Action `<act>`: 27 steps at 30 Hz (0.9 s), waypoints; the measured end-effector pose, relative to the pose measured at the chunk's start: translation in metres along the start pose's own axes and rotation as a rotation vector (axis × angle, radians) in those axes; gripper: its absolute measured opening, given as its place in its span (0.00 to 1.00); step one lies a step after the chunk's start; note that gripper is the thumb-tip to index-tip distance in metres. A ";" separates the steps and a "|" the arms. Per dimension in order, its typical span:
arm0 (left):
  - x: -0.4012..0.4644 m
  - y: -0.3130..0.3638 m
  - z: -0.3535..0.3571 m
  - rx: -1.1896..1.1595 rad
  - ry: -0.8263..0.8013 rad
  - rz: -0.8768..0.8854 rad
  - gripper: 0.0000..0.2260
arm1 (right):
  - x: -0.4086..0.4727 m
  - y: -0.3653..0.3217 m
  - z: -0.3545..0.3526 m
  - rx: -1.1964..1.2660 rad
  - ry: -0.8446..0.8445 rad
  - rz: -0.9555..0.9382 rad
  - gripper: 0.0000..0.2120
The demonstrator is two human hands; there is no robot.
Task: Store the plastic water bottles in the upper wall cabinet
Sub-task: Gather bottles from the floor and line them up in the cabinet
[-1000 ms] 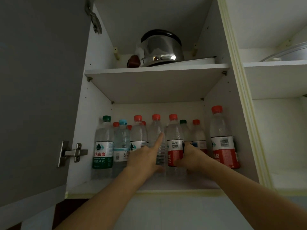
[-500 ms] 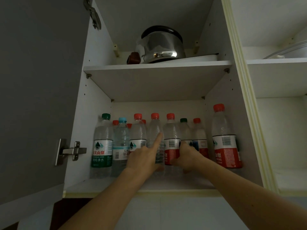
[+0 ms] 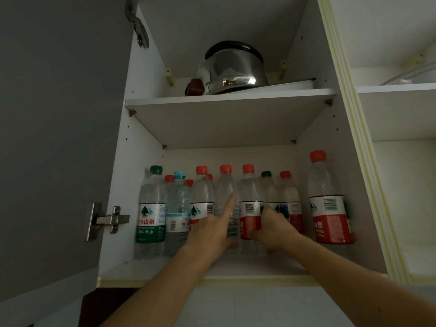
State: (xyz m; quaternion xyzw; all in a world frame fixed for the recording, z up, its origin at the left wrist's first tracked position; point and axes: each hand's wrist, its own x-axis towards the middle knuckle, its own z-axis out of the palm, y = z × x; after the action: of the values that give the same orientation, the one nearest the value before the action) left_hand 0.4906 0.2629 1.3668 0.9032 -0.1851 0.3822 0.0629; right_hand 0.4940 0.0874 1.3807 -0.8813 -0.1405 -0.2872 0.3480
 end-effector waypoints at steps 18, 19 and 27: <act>0.002 0.004 0.002 0.041 -0.018 -0.034 0.55 | -0.010 0.003 0.006 -0.062 0.112 0.005 0.30; 0.001 0.004 0.002 0.039 -0.014 -0.035 0.55 | -0.012 0.002 0.005 -0.058 0.107 0.007 0.29; -0.008 0.015 -0.014 -0.210 0.223 0.004 0.34 | -0.061 0.004 -0.042 -0.166 0.421 -0.280 0.13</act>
State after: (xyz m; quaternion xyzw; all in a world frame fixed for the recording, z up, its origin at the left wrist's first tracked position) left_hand 0.4707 0.2545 1.3703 0.8433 -0.2176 0.4587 0.1764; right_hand 0.4300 0.0525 1.3673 -0.7997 -0.1614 -0.5200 0.2530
